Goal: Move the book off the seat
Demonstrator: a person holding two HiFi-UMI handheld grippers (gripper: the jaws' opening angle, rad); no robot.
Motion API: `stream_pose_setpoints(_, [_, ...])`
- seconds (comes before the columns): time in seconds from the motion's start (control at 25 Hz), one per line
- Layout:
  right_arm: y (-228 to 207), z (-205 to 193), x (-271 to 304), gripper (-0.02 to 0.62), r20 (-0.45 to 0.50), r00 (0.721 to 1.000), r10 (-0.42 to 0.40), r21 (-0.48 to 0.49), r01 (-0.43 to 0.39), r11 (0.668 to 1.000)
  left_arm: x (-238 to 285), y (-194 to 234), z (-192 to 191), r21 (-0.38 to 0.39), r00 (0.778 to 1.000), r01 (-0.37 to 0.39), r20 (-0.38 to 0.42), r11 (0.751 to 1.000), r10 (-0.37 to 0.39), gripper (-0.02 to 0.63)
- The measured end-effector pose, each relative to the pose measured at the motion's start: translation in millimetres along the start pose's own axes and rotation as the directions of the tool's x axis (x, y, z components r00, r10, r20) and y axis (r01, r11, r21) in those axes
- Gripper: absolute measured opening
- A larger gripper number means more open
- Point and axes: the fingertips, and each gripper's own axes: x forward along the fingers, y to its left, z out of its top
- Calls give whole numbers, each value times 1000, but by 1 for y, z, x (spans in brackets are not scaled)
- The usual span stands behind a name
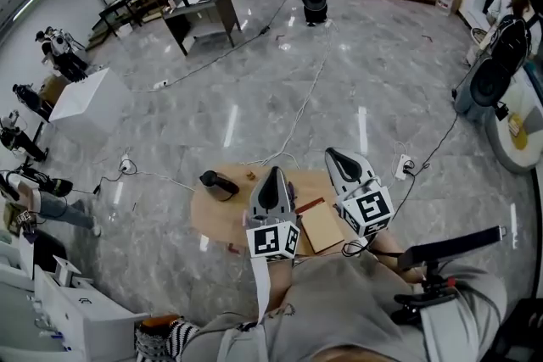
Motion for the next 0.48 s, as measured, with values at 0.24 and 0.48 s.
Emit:
stream_pose_setpoints(0.24, [-13,-4,-7,17,-9,1000,-18,6,18,1000,9,-10,-7,7,1000,15,-20,1000,-15,12])
stream_pose_setpoints(0.48, [-19,-7,-10,17,-20,999,-29,6,29,1000,12,-15,-14,-1,999,27,-40,1000,-27,12])
